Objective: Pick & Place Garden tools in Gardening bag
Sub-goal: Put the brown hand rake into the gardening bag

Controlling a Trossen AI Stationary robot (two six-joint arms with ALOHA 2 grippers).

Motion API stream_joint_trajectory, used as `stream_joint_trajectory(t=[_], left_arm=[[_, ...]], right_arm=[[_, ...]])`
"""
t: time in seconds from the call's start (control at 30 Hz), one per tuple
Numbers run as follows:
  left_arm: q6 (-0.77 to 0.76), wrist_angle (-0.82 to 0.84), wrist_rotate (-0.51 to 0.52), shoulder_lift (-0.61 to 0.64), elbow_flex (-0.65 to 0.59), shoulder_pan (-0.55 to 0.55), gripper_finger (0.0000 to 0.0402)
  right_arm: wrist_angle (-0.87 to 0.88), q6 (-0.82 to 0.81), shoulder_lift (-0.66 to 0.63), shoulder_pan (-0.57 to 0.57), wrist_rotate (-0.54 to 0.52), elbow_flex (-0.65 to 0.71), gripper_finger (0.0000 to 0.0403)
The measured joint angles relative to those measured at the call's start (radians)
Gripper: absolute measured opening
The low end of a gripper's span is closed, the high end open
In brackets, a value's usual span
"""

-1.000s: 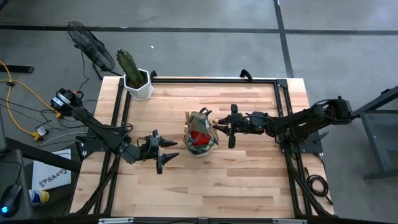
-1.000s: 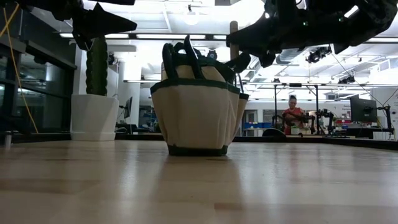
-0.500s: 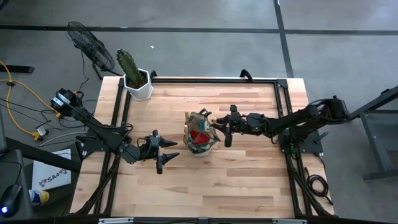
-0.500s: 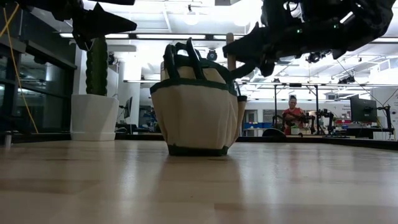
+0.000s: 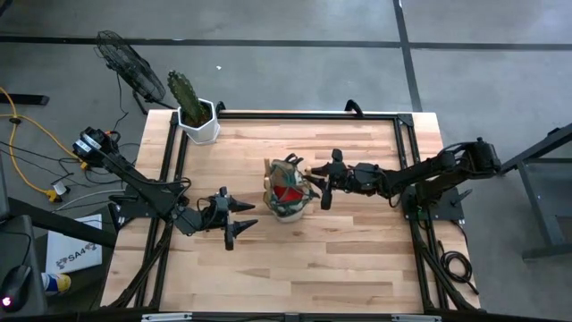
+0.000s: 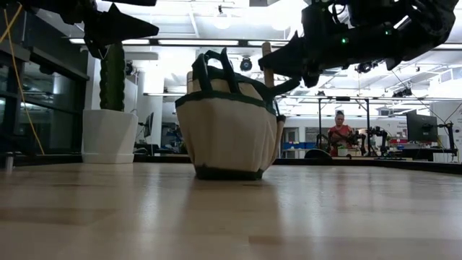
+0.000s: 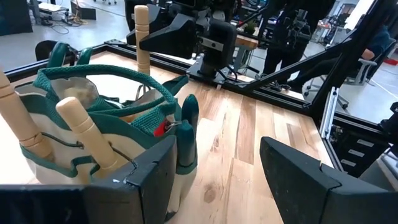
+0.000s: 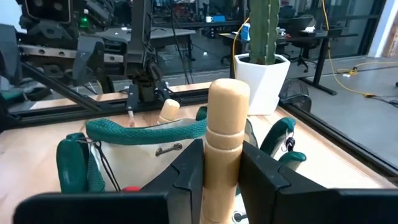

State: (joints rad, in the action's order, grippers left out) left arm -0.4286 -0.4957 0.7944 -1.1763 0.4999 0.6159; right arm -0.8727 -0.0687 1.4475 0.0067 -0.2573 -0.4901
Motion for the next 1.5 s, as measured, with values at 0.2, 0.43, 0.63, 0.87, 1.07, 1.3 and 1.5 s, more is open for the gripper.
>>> stream_joint_trajectory(t=[0.2,0.43,0.63,0.87,1.07,1.3,1.5], left_arm=[[-0.005,0.0,-0.001,0.0,0.0,0.0,0.0225],[-0.007,0.0,-0.001,0.0,0.0,0.0,0.0225],[-0.007,0.0,-0.002,0.0,0.0,0.0,0.0225],[-0.007,0.002,-0.002,0.0,0.0,0.0,0.0225],[-0.008,0.002,-0.002,0.0,0.0,0.0,0.0225],[-0.008,0.002,-0.002,0.0,0.0,0.0,0.0225],[-0.008,0.002,-0.002,0.0,0.0,0.0,0.0225]], right_arm=[[0.001,0.017,0.0,0.0,0.004,0.0,0.0075],[0.0,0.014,0.0,0.0,0.014,0.001,0.008],[-0.016,0.017,-0.006,0.0,0.03,0.004,0.0115],[-0.03,0.015,-0.008,-0.001,0.099,0.003,0.0155],[-0.02,0.027,-0.008,-0.001,0.103,0.003,0.0149],[-0.059,0.018,-0.008,0.0,0.053,0.002,0.0109],[-0.06,0.004,-0.008,0.0,0.03,0.002,0.0057]])
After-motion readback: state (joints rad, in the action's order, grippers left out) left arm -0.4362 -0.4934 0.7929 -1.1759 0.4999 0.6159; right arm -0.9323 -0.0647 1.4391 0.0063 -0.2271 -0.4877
